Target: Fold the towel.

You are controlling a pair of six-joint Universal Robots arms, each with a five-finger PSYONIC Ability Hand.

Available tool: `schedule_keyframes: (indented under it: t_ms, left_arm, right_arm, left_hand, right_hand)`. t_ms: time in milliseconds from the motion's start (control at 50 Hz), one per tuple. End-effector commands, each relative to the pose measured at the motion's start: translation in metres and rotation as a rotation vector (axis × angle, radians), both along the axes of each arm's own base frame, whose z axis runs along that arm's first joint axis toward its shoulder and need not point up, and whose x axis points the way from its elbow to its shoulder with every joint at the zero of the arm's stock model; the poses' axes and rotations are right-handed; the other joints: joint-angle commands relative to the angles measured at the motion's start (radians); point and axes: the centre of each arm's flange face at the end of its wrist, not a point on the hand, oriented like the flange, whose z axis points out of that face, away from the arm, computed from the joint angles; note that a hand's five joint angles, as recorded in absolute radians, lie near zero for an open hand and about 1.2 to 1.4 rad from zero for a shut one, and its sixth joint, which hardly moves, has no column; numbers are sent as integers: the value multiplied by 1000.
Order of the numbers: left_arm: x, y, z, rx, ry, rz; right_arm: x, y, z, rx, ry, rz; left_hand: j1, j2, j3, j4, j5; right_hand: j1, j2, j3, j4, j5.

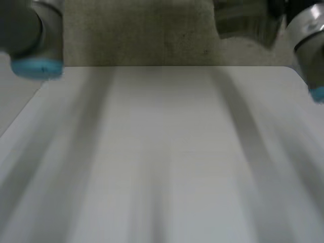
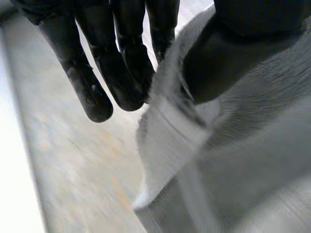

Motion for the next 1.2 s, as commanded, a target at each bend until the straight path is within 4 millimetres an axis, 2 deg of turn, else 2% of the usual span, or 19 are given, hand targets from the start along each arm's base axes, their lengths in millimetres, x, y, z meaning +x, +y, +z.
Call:
schedule_keyframes:
  t_ms: [20,40,60,80,100,120,140,200,240,260,300,440,540,640,680,700,740,920,1200]
  left_arm:
    - [-3,-3,-139,340,-189,-70]
    - [1,-2,-165,393,-212,-72]
    - [1,-2,-165,394,-213,-72]
    - [5,1,-189,443,-236,-71]
    - [9,5,-209,484,-255,-70]
    - [9,5,-210,484,-255,-70]
    - [11,10,-226,517,-267,-72]
    - [17,18,-248,570,-283,-68]
    - [20,22,-256,595,-290,-64]
    - [23,26,-262,617,-298,-63]
    - [26,29,-265,632,-302,-61]
    - [38,29,-255,633,-297,-36]
    - [55,29,-239,617,-286,-7]
    - [60,34,-231,607,-282,-7]
    - [60,37,-231,611,-284,-9]
    - [60,39,-231,613,-285,-10]
    - [61,41,-233,618,-287,-12]
    - [61,45,-238,636,-286,-17]
    - [61,46,-238,638,-284,-19]
  right_arm:
    - [9,14,-87,265,134,154]
    - [9,14,-87,266,134,154]
    - [8,18,-101,305,149,171]
    - [5,22,-115,344,165,176]
    - [5,22,-115,344,165,176]
    - [3,27,-130,385,184,182]
    - [2,32,-144,422,205,184]
    - [0,37,-158,459,231,184]
    - [-3,46,-186,524,297,171]
    - [-3,46,-186,525,298,171]
    - [-7,58,-207,568,376,162]
    - [-25,73,-225,680,439,127]
    - [-37,78,-222,786,369,54]
    - [-44,78,-218,865,239,-14]
    - [-48,78,-217,899,166,-39]
    - [-48,78,-217,899,165,-39]
    - [-52,77,-217,916,112,-54]
    - [-67,62,-218,956,-95,-103]
    - [-70,63,-231,1041,-241,-147]
  left_hand:
    - [79,50,55,42,56]
    - [79,50,55,42,56]
    - [79,50,55,42,56]
    - [79,50,55,42,56]
    - [79,50,55,42,56]
    - [79,50,55,42,56]
    - [79,50,55,42,56]
    - [79,50,55,42,56]
    - [79,50,55,42,56]
    - [79,50,55,42,56]
    - [79,50,55,42,56]
    - [79,50,55,42,56]
    - [79,50,55,42,56]
    - [79,50,55,42,56]
    - [79,50,55,42,56]
    - [79,50,55,42,56]
    - [79,50,55,42,56]
    - [79,50,55,42,56]
    - [79,50,55,42,56]
  right_hand:
    - [66,69,66,71,42]
    - [66,69,66,71,42]
    - [66,69,66,71,42]
    - [66,69,66,71,42]
    - [66,69,66,71,42]
    - [66,69,66,71,42]
    - [66,69,66,71,42]
    - [66,69,66,71,42]
    - [66,69,66,71,42]
    - [66,69,66,71,42]
    - [66,69,66,71,42]
    - [66,69,66,71,42]
    - [66,69,66,71,42]
    - [66,69,66,71,42]
    - [-286,-283,-286,-282,-311]
    - [-288,-285,-288,-284,-313]
    - [-490,-487,-490,-486,-515]
    - [-487,-485,-488,-483,-512]
    - [-508,-506,-508,-504,-533]
